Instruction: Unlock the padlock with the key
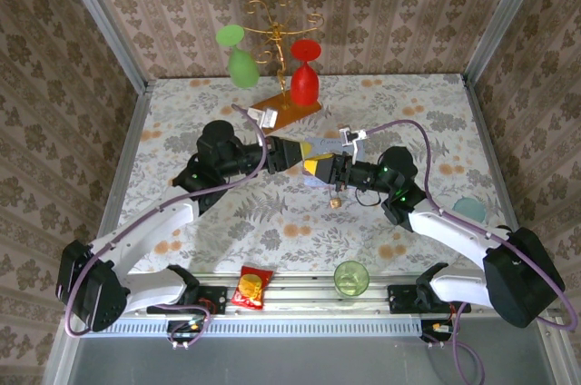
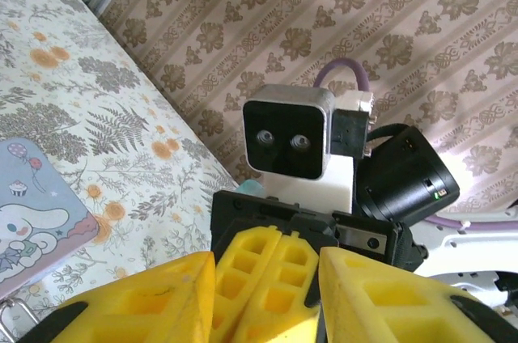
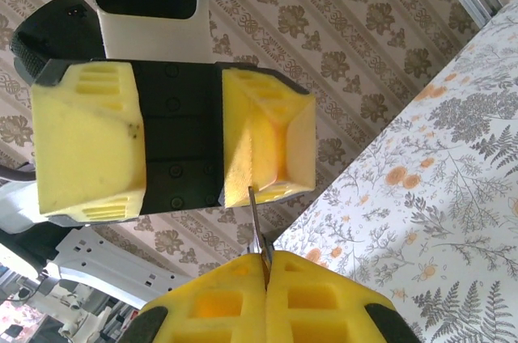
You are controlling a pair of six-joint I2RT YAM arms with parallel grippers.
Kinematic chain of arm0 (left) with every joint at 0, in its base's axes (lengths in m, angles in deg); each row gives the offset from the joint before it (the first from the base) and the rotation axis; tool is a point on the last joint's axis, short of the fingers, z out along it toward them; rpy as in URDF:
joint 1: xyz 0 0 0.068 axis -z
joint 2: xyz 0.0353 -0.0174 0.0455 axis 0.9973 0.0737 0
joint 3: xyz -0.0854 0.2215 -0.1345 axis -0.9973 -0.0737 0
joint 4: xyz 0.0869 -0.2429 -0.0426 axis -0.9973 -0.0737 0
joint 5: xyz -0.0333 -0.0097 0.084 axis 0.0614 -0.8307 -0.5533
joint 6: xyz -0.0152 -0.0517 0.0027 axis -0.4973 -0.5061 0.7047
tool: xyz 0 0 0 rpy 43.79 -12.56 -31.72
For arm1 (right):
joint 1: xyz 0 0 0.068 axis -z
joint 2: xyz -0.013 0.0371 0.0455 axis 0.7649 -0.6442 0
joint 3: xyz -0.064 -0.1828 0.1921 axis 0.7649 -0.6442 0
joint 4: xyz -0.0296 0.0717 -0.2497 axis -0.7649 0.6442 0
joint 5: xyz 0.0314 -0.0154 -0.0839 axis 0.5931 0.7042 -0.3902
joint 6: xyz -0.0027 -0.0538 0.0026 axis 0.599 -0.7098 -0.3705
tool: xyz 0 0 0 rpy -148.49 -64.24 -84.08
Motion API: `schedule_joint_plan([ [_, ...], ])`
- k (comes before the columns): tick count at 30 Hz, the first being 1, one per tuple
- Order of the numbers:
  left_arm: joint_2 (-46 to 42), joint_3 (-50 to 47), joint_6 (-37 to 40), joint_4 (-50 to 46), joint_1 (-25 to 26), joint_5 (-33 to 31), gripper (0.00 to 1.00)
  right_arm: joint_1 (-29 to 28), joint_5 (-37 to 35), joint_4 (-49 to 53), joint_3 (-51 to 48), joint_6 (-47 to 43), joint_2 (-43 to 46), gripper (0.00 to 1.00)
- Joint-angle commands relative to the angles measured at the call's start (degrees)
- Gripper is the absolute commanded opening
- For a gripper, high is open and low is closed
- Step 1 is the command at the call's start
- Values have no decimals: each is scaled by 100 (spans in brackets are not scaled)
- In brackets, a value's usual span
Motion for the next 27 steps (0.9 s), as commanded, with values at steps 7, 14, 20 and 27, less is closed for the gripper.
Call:
schedule_joint_plan([
  [7, -147, 90, 179, -18, 9, 233, 24, 11, 89, -250, 197, 29, -49, 0],
  [14, -178, 155, 443, -435, 7, 161, 11, 11, 42, -241, 232, 22, -82, 0],
  [20, -224, 154, 398, -396, -40, 145, 0, 11, -78, -287, 248, 99, -119, 33],
  [27, -376, -75, -248, 639, -60, -252, 0, -4, -173, -1172, 182, 581, -283, 57],
])
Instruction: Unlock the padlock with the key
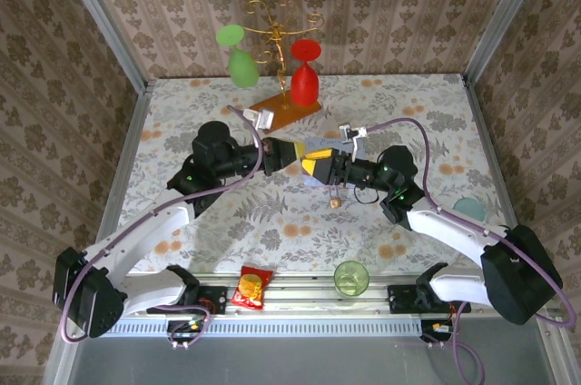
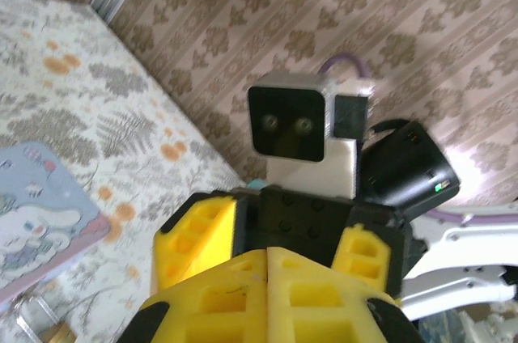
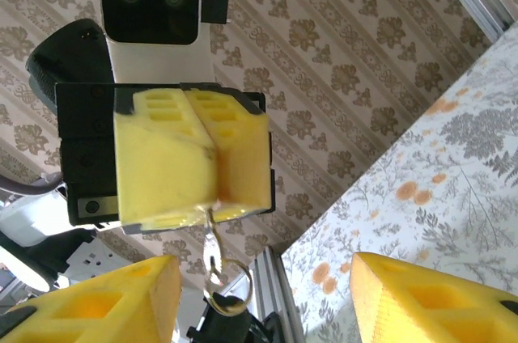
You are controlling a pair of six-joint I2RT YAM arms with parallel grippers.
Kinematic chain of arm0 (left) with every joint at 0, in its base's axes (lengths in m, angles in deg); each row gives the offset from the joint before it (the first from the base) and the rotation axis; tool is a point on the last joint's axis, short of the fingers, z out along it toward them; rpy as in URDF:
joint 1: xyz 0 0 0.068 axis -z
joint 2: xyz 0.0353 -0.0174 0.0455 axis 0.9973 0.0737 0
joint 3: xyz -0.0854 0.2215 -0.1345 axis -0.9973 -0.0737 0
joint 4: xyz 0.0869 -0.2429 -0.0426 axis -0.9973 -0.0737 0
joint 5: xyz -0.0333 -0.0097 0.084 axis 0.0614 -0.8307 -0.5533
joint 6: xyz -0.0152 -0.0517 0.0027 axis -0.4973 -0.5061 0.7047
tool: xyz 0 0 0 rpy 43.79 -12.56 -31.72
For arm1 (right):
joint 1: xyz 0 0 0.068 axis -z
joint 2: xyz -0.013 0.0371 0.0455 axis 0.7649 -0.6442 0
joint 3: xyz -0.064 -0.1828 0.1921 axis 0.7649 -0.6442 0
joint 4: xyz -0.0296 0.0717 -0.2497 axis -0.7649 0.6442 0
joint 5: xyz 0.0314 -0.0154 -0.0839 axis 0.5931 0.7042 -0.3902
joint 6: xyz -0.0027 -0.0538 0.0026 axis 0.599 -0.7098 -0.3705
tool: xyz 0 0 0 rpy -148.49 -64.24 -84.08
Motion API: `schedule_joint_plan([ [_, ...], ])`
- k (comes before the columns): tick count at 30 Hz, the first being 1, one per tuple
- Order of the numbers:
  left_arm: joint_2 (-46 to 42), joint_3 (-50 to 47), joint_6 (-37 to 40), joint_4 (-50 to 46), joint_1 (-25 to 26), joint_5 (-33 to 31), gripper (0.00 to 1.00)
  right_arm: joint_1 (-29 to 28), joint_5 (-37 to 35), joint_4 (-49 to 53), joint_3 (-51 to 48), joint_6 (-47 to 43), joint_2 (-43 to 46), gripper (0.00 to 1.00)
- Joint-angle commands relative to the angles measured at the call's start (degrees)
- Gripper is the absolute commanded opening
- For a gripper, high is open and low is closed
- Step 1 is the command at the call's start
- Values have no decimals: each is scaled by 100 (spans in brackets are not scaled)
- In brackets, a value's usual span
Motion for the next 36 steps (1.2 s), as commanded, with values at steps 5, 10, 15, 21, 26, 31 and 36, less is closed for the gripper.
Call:
schedule_joint_plan([
  [5, -83, -70, -560, 1067, -40, -135, 0, -89, -174, -1987, 97, 1033, -510, 52],
  [10, -98, -162, -594, 1146, -44, -349, 0, -138, -230, -2241, 93, 1137, -582, 46],
  [15, -121, -258, -631, 1186, -55, -406, 0, -138, -267, -2085, 121, 1018, -499, 42],
  [21, -126, -296, -663, 1308, -49, -425, 0, -182, -259, -1946, 227, 941, -545, 36],
  [26, -99, -295, -681, 1356, -49, -405, 0, -226, -257, -2172, 247, 1019, -648, 33],
  [31, -72, -429, -848, 1634, -32, -455, 0, -235, -379, -2284, 223, 1048, -674, 26],
  [36, -30, -413, -848, 1642, -12, -403, 0, -235, -424, -2276, 228, 1037, -674, 21],
])
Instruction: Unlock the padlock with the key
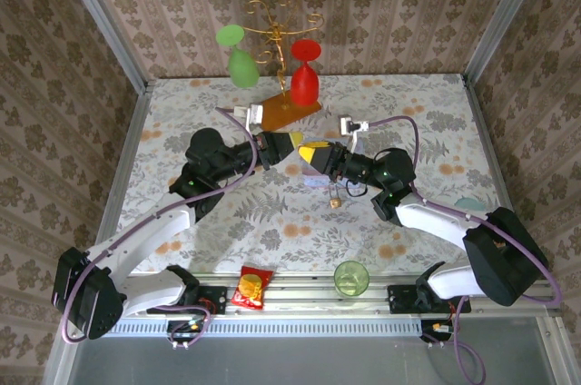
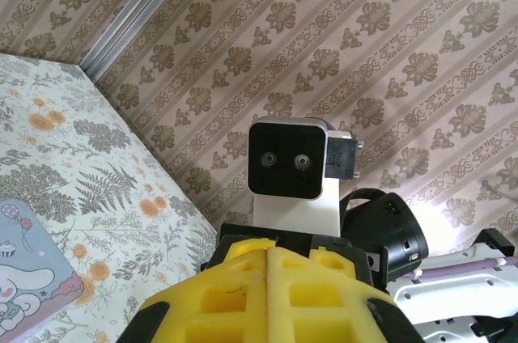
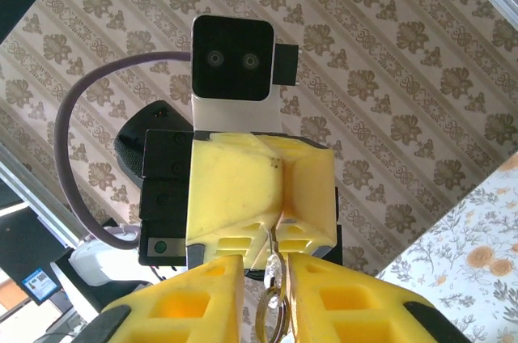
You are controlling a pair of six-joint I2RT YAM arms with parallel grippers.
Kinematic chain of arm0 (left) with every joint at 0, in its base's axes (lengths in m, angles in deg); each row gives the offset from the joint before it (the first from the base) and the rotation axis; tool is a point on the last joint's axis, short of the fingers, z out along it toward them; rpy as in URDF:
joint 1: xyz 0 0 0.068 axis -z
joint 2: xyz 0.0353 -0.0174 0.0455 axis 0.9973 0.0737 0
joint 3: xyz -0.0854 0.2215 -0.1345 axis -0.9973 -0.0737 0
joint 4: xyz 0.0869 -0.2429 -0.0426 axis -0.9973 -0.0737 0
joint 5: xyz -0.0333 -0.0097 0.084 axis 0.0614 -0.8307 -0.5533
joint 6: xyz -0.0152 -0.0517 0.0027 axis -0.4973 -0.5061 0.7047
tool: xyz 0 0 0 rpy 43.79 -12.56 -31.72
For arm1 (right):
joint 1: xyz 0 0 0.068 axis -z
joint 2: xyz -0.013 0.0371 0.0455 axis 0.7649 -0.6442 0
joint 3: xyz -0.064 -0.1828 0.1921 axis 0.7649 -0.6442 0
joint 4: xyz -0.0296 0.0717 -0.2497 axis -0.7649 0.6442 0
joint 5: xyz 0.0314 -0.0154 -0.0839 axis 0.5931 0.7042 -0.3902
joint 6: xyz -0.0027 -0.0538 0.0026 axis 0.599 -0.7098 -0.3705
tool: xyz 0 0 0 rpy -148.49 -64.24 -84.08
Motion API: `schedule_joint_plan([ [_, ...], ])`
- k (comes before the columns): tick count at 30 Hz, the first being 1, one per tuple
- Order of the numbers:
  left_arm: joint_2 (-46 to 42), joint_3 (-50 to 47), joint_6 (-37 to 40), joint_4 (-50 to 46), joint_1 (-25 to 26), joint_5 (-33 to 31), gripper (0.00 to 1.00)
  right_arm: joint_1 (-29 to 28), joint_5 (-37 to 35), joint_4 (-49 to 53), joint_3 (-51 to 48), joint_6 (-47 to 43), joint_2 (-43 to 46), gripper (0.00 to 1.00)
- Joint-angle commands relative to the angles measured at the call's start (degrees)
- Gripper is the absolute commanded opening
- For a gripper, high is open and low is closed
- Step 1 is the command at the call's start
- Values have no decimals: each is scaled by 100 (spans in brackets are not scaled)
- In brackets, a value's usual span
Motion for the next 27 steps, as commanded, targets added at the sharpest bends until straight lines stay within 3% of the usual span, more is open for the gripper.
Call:
schedule_joint_plan([
  [1, 5, -5, -95, 300, 6, 26, 0, -34, -154, -337, 126, 12, -20, 21],
  [14, -23, -48, 36, 208, 24, 9, 3, -38, -183, -302, 78, -49, 48, 0],
  [15, -62, -61, 99, 146, 24, -44, 18, -34, -194, -253, 55, -50, 58, 0],
  [16, -130, -98, 165, 73, 15, -154, 41, -30, -203, -89, 25, -65, 92, 0],
  [18, -297, -140, 334, -57, 0, -410, 83, -25, -235, 696, 3, -284, 247, 0],
  [19, -374, -133, 480, -88, -11, -456, 99, -24, -287, 1387, 2, -544, 386, 0],
  [22, -496, 22, 978, -569, -13, -694, 100, -9, -732, 3285, -35, -1364, 798, 0],
  [27, -278, 179, 1161, -1233, 1, -1082, 100, 256, -1357, 5435, -36, -1861, 1205, 0],
])
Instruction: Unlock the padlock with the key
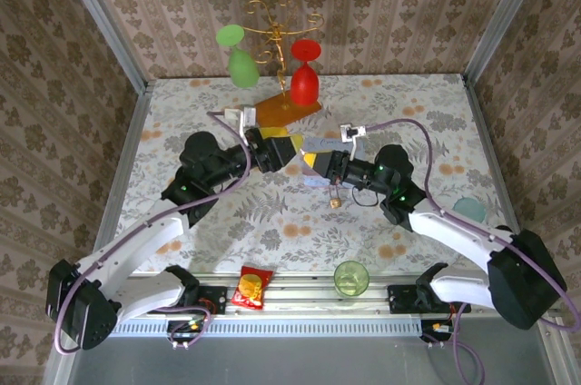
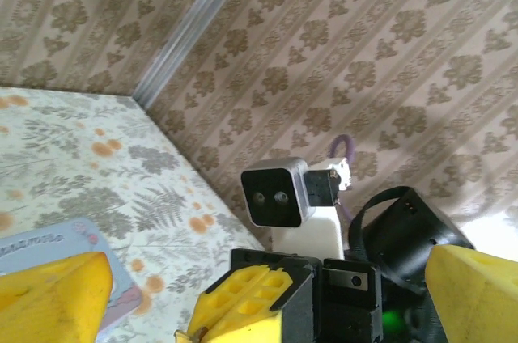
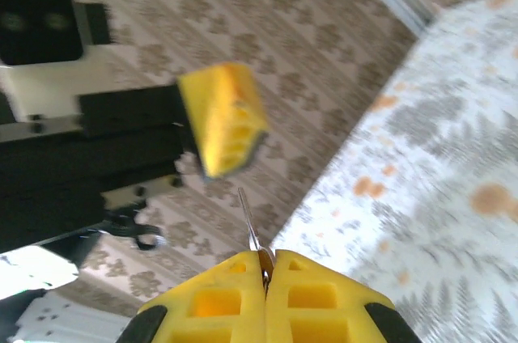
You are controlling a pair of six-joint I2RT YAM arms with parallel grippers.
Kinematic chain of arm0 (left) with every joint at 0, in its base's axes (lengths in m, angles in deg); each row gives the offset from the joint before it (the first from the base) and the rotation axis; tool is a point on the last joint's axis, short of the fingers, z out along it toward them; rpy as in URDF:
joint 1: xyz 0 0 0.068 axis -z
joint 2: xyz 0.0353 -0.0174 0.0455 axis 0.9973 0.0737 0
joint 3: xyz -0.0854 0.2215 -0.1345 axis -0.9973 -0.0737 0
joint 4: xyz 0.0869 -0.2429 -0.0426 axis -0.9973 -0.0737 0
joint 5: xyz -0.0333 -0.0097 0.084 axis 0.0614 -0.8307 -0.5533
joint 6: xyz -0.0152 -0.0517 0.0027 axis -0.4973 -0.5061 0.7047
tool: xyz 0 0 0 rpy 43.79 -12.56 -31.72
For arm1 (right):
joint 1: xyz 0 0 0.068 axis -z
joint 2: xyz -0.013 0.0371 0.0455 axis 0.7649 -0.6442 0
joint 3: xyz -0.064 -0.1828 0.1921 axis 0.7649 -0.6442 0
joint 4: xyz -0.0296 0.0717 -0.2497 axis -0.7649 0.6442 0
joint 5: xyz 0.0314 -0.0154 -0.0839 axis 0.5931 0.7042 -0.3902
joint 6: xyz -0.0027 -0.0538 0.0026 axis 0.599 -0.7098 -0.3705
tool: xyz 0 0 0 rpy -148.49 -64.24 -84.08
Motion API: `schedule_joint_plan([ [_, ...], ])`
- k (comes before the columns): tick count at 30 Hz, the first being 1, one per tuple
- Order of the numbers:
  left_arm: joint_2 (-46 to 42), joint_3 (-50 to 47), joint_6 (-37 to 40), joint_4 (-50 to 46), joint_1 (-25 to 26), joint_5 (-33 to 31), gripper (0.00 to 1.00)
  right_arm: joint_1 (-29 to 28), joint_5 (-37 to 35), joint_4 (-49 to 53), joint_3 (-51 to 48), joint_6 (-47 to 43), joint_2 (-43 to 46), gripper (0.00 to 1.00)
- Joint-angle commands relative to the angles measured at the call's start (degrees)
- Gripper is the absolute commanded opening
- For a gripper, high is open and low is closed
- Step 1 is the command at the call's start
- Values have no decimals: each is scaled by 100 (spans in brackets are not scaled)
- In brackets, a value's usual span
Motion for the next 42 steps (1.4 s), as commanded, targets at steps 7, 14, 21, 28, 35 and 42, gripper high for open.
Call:
schedule_joint_plan([
  [7, 1269, 167, 203, -1473, 470, -692, 88, 562, -1380, 3733, -224, -947, 663, 0],
  [14, 2150, -262, -561, -237, 1055, -1131, 92, 1101, -1329, 4021, -1050, -820, 1142, 0],
  [21, 3216, -325, -1156, 298, 1249, -1465, 81, 1414, -1371, 4159, -1355, -930, 1359, 0],
  [28, 3837, -12, -1134, 349, 1586, -1851, 78, 1491, -1251, 4429, -1276, -1162, 1266, 0],
  [35, 4381, 213, -1063, 595, 1616, -1660, 74, 1514, -1235, 4383, -1407, -1111, 1337, 0],
  [42, 4577, 320, -1017, 455, 1665, -1706, 68, 1518, -1222, 4289, -1503, -1052, 1303, 0],
])
